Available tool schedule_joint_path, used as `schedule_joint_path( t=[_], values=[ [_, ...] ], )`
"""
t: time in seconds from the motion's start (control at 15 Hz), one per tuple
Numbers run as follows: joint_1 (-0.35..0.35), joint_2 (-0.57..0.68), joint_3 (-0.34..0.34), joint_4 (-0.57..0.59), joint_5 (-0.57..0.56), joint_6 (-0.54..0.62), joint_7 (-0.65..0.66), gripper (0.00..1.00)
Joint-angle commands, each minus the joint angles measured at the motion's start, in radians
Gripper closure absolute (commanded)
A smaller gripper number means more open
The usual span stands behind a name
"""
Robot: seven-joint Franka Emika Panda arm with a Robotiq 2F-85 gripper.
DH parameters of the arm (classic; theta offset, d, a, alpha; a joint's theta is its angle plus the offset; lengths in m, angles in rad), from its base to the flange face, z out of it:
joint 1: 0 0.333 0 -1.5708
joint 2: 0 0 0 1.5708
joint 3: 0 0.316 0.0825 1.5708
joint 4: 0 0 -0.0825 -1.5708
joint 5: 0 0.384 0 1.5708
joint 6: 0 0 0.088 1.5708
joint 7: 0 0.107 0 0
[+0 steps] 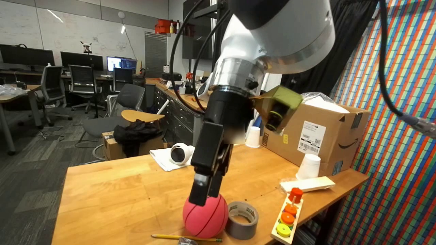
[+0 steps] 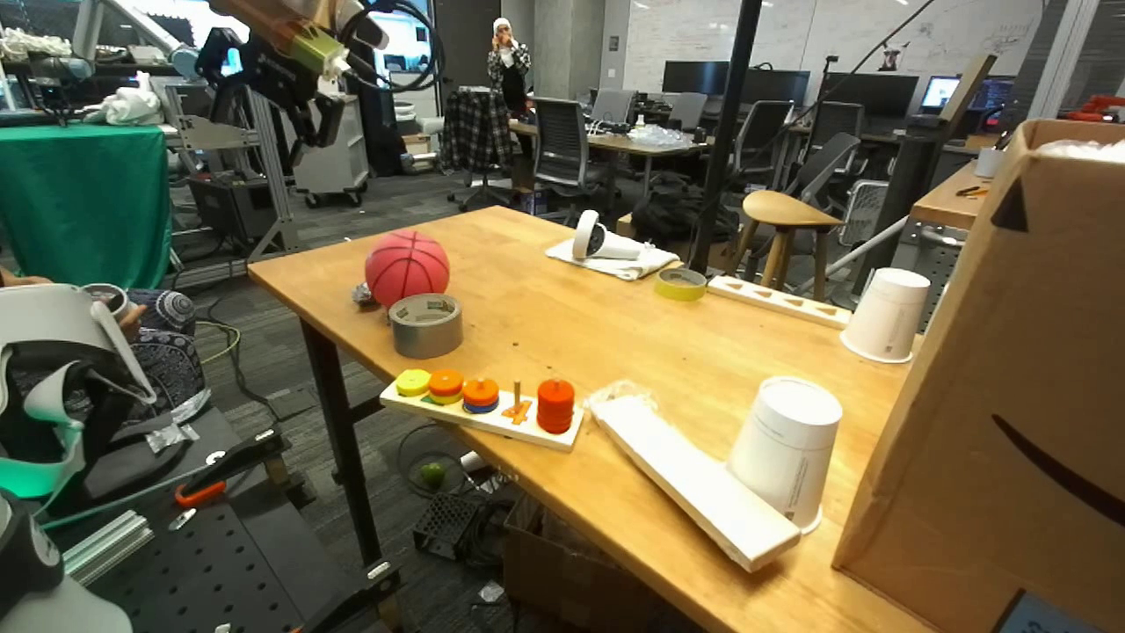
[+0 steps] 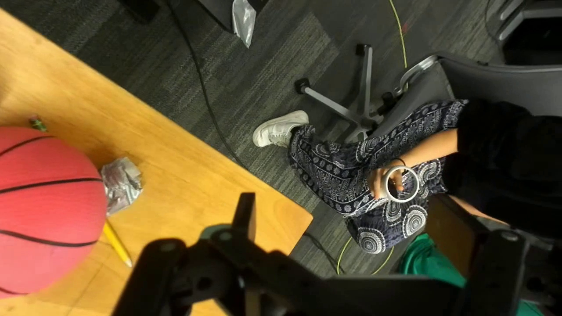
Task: Push the basketball to the right
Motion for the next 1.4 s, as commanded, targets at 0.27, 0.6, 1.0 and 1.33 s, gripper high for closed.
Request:
schedule_joint_path(
  t=[0.27, 0.6, 1.0, 1.33],
  values=[
    [-0.075, 0.174, 0.041, 0.077, -0.006, 0.030, -0.054, 0.00],
    [-0.086, 0.188, 0.073, 0.021, 0.042, 0.095, -0.052, 0.00],
    [-0.072, 0.217, 0.121, -0.026, 0.086, 0.170, -0.077, 0.00],
    [-0.067, 0.260, 0.167, -0.018, 0.055, 0.243, -0.068, 0.00]
  ],
)
